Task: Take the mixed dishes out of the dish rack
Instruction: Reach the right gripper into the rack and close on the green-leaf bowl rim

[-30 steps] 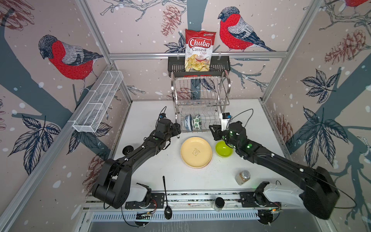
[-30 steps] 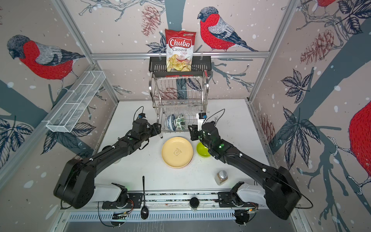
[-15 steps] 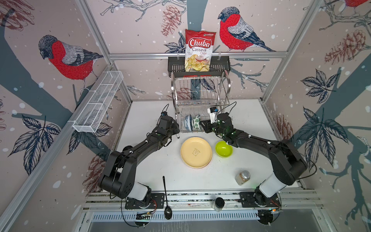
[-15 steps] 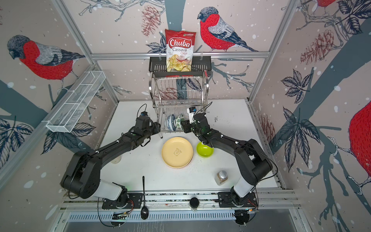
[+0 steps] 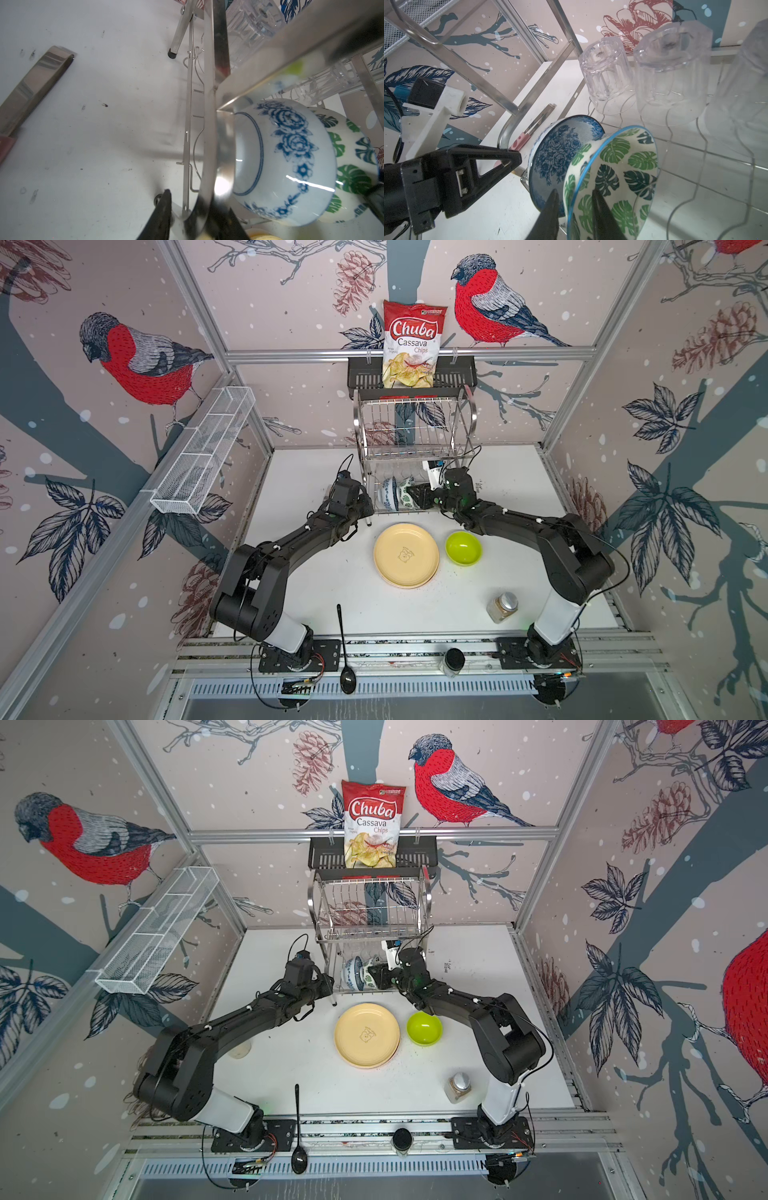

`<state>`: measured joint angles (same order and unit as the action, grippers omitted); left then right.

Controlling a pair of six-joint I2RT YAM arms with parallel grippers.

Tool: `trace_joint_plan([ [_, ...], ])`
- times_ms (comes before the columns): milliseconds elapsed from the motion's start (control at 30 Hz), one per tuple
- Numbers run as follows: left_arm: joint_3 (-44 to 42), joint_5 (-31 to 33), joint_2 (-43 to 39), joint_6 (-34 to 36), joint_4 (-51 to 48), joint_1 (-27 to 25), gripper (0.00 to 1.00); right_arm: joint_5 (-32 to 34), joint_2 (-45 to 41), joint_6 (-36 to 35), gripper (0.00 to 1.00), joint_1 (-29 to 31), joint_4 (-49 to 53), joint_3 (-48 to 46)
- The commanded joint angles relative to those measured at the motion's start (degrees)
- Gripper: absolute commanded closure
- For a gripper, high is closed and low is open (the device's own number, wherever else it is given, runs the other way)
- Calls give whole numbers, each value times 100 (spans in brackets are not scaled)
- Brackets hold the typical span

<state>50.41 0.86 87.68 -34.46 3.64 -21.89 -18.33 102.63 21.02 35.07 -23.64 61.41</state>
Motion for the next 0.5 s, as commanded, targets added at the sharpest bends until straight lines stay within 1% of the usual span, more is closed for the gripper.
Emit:
trace_joint_plan([
  [0, 39, 99, 37, 34, -189, 18, 69, -158, 186, 51, 71, -22, -195, 157],
  [133, 21, 109, -2, 52, -175, 22, 70, -230, 424, 150, 72, -43, -238, 321],
  [200, 30, 97, -15, 46, -171, 20, 70, -275, 523, 204, 74, -61, -294, 362],
  [300, 39, 109, -5, 55, -157, 18, 72, -443, 651, 355, 78, -137, -471, 357],
  [367, 47, 130, 21, 48, -169, 16, 73, -604, 725, 506, 84, -208, -639, 325],
  [467, 44, 119, 54, 38, -189, 18, 73, -794, 798, 733, 88, -305, -894, 231],
])
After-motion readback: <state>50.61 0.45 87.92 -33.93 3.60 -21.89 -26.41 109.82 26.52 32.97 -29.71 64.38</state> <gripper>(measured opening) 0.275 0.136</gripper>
